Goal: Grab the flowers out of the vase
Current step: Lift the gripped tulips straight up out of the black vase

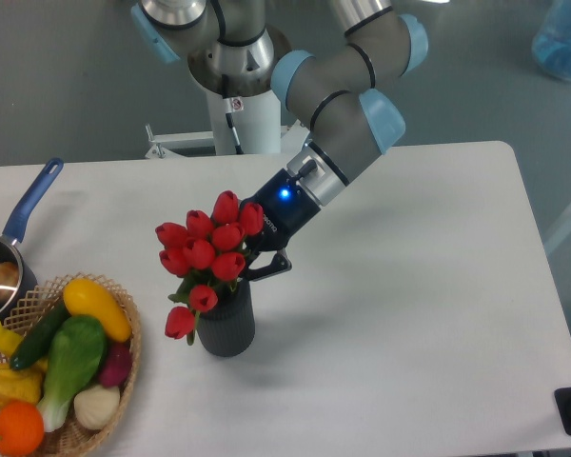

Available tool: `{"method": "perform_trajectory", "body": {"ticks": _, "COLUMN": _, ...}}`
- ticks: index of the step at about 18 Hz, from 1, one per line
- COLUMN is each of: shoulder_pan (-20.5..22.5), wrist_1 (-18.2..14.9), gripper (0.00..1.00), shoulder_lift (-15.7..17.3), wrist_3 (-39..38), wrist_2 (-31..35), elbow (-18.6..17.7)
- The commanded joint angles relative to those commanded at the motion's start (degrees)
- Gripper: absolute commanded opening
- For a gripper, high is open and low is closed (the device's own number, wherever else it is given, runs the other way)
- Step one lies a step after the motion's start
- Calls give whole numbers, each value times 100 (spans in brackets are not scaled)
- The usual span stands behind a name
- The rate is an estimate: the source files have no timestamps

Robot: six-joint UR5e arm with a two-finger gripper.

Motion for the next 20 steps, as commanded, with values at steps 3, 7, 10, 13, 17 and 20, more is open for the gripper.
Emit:
{"method": "perform_trajectory", "body": {"ticks": 3, "shoulder_pan": -9, "wrist_1": 9, "gripper": 41, "shoulder_lift": 62, "wrist_3": -81, "wrist_2": -44, "elbow": 35}}
{"method": "perform_trajectory", "body": {"ticks": 7, "shoulder_pan": -17, "wrist_1": -9, "gripper": 41, "shoulder_lift": 115, "wrist_3": -89, "wrist_2": -62, "elbow": 44}}
{"method": "perform_trajectory", "body": {"ticks": 10, "shoulder_pan": -26, "wrist_1": -9, "gripper": 41, "shoulder_lift": 202, "wrist_3": -273, "wrist_2": -70, "elbow": 96}}
{"method": "perform_trajectory", "body": {"ticks": 13, "shoulder_pan": -53, "wrist_1": -17, "gripper": 41, "shoulder_lift": 246, "wrist_3": -668, "wrist_2": -176, "elbow": 281}}
{"method": "perform_trajectory", "body": {"ticks": 17, "shoulder_pan": -18, "wrist_1": -18, "gripper": 41, "shoulder_lift": 369, "wrist_3": -924, "wrist_2": -193, "elbow": 360}}
{"method": "perform_trajectory", "body": {"ticks": 20, "shoulder_pan": 9, "wrist_1": -18, "gripper": 41, "shoulder_lift": 483, "wrist_3": -950, "wrist_2": -202, "elbow": 360}}
